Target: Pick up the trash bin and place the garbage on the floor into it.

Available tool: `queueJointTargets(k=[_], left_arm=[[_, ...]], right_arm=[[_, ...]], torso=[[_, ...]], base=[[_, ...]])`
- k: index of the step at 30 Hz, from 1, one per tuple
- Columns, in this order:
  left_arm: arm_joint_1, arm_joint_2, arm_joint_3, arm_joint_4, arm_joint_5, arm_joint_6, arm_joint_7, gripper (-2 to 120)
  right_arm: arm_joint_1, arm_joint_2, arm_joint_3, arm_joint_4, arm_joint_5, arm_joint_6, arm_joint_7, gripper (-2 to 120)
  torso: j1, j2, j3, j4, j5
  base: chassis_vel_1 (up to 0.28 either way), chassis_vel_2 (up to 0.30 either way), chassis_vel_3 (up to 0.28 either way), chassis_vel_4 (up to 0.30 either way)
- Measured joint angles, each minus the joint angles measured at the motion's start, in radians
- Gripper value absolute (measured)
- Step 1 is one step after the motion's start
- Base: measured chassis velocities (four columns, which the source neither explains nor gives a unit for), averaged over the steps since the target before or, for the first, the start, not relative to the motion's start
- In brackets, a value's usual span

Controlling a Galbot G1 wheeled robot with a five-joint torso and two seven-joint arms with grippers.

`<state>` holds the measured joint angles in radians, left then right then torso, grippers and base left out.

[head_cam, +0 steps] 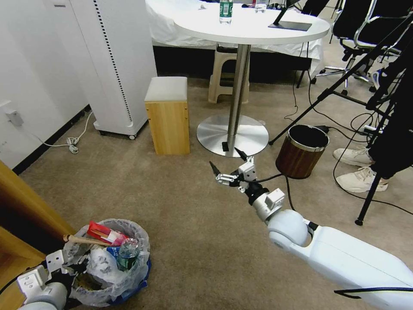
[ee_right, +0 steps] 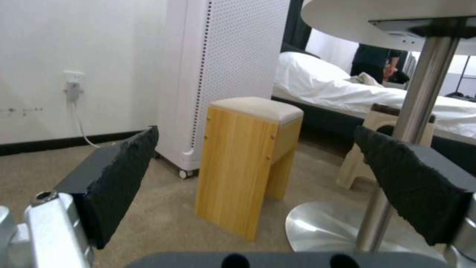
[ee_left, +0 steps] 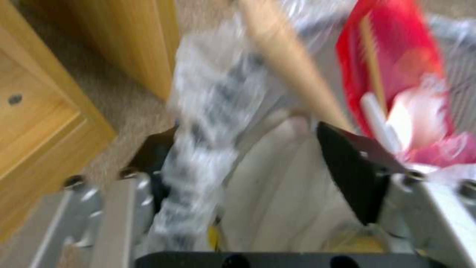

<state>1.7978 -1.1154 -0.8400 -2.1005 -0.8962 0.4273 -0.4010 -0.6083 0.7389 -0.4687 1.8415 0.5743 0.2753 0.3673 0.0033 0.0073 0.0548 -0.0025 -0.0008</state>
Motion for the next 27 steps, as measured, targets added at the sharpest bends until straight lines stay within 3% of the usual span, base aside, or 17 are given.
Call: queueJointTargets(k=[3, 8, 17, 27], left_arm=[[-0.017, 0.006, -0.013, -0.003, 0.002, -0.014, -0.001, 87], [-0.042, 0.002, -0.023, 0.002, 0.015, -0.033, 0.000, 99], [-0.068, -0.008, -0.042, 0.000, 0.065, -0.065, 0.016, 100], [-0.071, -0.038, -0.072, -0.038, 0.184, -0.103, 0.058, 100]], right_arm=[[-0.012, 0.007, 0.005, -0.007, -0.009, 0.003, 0.001, 100], [-0.013, 0.015, 0.005, -0.014, -0.013, 0.005, 0.005, 100], [-0.026, 0.048, 0.040, -0.023, -0.009, -0.005, 0.020, 100], [-0.105, 0.111, 0.216, -0.016, 0.039, -0.020, 0.026, 100]], torso=[[0.000, 0.000, 0.000, 0.0000, 0.0008], [0.000, 0.000, 0.000, 0.0001, 0.0007], [0.000, 0.000, 0.000, 0.0001, 0.0007], [0.000, 0.000, 0.000, 0.0001, 0.0009]], base=[[0.000, 0.000, 0.000, 0.000], [0.000, 0.000, 0.000, 0.000], [0.000, 0.000, 0.000, 0.000], [0.000, 0.000, 0.000, 0.000]])
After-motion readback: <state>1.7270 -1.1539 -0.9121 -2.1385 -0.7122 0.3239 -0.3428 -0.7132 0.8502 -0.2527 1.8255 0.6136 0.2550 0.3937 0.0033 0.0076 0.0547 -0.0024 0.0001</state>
